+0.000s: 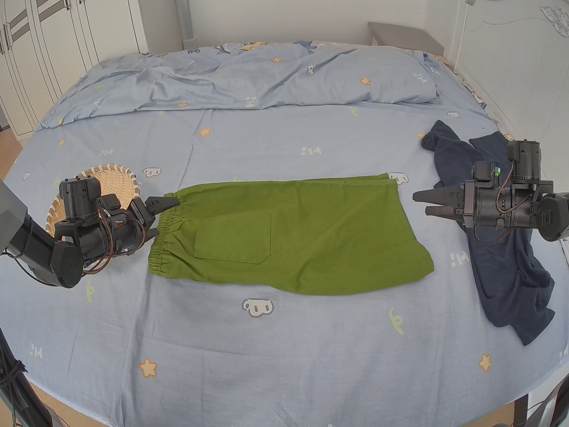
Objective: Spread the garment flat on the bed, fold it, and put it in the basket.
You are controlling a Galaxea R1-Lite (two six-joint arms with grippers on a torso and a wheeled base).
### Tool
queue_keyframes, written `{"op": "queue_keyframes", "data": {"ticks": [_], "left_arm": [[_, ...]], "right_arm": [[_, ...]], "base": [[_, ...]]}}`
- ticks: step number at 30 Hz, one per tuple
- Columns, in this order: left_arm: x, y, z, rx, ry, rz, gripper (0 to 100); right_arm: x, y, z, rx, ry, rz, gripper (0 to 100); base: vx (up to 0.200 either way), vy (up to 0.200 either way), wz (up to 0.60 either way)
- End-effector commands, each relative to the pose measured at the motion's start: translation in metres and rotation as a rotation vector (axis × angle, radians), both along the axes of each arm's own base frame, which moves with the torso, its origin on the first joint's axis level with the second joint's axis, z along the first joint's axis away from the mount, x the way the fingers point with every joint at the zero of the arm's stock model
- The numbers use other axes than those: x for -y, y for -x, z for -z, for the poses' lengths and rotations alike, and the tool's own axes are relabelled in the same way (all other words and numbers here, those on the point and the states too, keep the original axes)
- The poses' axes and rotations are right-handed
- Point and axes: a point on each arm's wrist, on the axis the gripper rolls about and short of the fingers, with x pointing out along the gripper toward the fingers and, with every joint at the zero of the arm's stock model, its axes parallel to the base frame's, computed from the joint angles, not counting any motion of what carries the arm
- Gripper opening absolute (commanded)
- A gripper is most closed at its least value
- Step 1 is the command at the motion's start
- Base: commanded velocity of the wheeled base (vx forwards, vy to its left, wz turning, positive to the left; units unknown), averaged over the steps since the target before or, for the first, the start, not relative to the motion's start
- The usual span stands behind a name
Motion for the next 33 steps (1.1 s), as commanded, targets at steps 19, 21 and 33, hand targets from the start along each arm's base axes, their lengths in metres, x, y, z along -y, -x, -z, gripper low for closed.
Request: {"op": "queue_keyframes", "data": {"ticks": [19,21,33], "left_arm": [[-0.017,-0.017,0.034,-0.041,-0.048,-0.024,100],[-0.015,-0.017,0.035,-0.042,-0.048,-0.019,100],[-0.015,-0.010,0.014,0.019,-0.050,-0.024,100]], "right_arm": [[-0.002,0.001,0.000,0.002,0.000,-0.008,100],[-0.001,0.001,0.000,0.002,-0.001,-0.006,100],[-0.004,0.001,0.001,0.002,0.000,-0.012,100]], "base": [[0.000,0.000,0.00],[0.000,0.000,0.00],[0.000,0.000,0.00]]}}
